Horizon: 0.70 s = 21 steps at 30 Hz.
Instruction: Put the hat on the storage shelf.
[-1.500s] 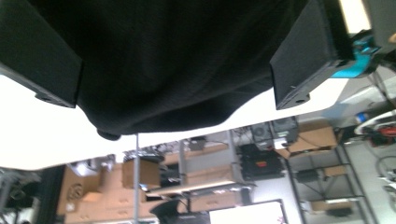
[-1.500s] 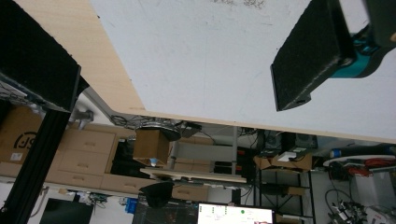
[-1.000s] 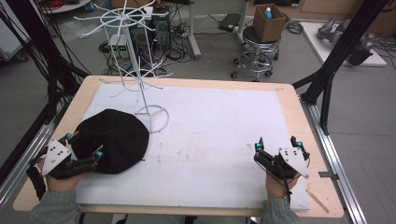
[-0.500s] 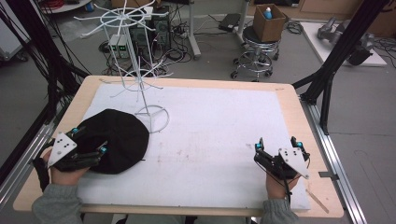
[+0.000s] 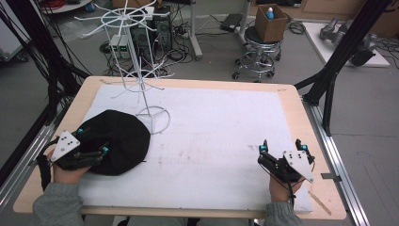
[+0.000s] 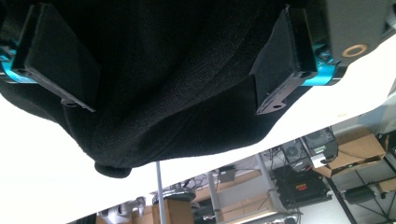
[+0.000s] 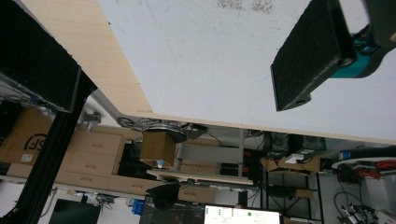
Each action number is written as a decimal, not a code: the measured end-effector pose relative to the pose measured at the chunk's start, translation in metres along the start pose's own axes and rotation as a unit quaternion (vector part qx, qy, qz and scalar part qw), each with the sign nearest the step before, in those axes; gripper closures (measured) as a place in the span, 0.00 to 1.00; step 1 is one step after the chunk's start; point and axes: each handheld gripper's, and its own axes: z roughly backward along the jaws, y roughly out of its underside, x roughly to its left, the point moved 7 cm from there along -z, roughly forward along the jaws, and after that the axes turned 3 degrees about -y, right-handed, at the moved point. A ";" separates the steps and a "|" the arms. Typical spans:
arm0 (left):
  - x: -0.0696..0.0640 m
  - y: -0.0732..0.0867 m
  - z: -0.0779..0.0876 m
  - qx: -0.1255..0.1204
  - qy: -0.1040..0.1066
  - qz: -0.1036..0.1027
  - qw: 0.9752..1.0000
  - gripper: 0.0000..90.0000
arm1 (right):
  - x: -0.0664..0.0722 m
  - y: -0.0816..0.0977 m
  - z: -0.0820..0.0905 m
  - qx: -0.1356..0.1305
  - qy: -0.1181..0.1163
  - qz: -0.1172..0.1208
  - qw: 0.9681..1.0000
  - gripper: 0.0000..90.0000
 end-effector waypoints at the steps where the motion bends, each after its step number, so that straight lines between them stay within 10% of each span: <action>1: 0.000 0.001 -0.001 0.001 0.001 0.001 1.000 0.19 | 0.000 0.000 0.000 -0.001 0.000 0.001 1.000 0.01; 21: -0.002 0.013 -0.005 0.041 0.004 -0.012 0.999 0.54 | -0.001 0.001 0.000 0.003 0.003 -0.005 1.000 0.01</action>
